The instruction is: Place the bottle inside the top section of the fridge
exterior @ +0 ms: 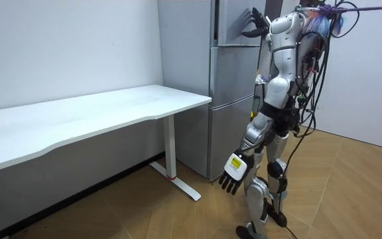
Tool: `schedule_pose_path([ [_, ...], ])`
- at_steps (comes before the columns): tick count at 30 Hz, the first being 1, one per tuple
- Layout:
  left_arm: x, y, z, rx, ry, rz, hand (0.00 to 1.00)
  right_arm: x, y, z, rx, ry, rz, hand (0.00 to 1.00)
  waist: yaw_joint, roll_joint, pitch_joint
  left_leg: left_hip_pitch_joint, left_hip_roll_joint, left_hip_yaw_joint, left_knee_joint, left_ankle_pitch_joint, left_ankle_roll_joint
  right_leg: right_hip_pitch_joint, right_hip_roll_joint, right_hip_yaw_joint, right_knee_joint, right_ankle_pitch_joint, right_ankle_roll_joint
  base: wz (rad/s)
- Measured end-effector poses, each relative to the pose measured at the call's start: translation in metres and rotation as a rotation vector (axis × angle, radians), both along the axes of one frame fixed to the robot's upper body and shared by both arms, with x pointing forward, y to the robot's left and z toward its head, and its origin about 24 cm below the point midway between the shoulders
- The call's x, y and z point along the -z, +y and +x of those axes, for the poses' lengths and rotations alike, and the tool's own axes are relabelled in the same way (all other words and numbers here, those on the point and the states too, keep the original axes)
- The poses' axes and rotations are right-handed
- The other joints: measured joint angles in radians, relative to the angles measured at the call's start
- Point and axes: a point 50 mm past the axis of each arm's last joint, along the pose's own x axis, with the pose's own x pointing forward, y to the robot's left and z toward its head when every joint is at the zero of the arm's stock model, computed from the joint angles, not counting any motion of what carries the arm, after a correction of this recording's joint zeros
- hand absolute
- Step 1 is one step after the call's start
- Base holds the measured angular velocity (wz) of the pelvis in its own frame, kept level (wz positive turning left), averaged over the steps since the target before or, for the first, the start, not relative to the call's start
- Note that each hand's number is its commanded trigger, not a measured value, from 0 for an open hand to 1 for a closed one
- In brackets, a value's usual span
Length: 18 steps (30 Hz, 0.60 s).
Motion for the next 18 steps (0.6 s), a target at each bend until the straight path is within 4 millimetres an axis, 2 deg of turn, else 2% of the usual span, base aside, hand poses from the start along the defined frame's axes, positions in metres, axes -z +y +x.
schedule_pose_path([
  [5, 0.001, -0.002, 0.008, 0.019, 0.002, -0.019, 0.0, 0.008, -0.002, 0.005, 0.035, 0.039, -0.049, 0.0, 0.008, -0.001, -0.0064, 0.0, 0.0, -0.001, 0.002, 0.0, 0.0, 0.003, 0.0, -0.003, 0.0, 0.006, 0.0, 0.0],
  [18, -0.001, 0.0, 0.013, 0.054, 0.005, -0.027, 0.0, 0.028, -0.003, 0.026, 0.074, 0.154, -0.113, 0.0, 0.023, -0.003, -0.0047, 0.0, 0.002, -0.012, 0.024, 0.0, 0.001, 0.016, -0.004, -0.017, 0.002, 0.009, -0.003, 0.02],
])
